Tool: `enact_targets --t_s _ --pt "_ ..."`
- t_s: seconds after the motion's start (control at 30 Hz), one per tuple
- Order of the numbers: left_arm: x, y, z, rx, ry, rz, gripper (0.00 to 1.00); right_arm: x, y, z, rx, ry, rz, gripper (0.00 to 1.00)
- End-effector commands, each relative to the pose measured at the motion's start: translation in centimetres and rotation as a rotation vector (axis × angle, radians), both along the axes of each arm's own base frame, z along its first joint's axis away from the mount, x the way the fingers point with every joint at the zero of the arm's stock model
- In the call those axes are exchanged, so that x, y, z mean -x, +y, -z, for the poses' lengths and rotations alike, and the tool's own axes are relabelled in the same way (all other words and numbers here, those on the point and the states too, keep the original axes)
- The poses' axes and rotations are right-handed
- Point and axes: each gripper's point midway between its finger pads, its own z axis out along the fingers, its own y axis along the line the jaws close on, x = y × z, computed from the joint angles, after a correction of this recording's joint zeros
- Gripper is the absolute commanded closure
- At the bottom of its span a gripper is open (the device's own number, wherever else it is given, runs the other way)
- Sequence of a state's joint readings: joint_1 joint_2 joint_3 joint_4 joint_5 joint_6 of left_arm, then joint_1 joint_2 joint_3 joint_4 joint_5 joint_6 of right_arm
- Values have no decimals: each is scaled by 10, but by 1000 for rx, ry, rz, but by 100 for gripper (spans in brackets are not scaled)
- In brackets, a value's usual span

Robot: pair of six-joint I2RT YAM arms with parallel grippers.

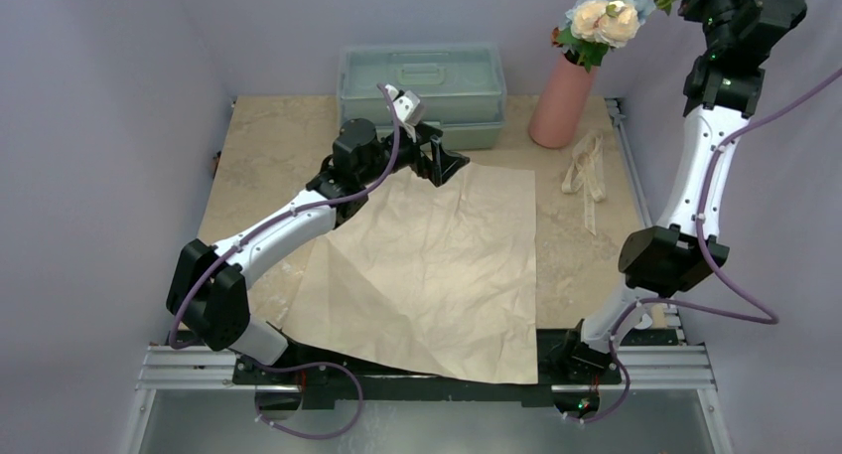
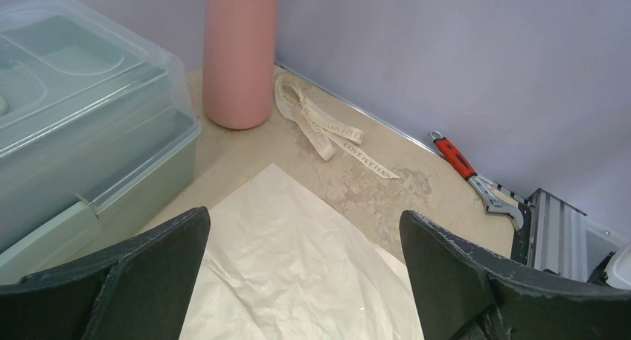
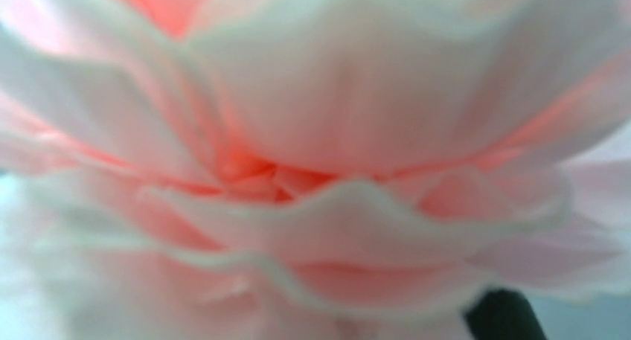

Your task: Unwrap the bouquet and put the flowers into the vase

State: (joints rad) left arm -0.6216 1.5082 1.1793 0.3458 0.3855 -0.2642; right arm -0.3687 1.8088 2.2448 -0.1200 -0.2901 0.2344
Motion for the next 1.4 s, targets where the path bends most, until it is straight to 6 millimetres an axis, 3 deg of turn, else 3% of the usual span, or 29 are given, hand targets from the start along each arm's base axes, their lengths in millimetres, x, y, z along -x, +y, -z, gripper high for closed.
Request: enact_targets --t_s 0.0,0.77,1.07,1.37 --pt "-5 6 -8 2 -44 -18 0 -2 8 -13 35 -36 24 100" --pt "-15 14 3 -7 -3 -24 0 -71 33 120 -37 241 -40 100" --pt "-20 17 8 -13 8 -31 0 -89 47 159 -45 310 -66 100" --pt "-25 24 10 -15 20 -43 0 -99 48 193 -71 371 -76 100"
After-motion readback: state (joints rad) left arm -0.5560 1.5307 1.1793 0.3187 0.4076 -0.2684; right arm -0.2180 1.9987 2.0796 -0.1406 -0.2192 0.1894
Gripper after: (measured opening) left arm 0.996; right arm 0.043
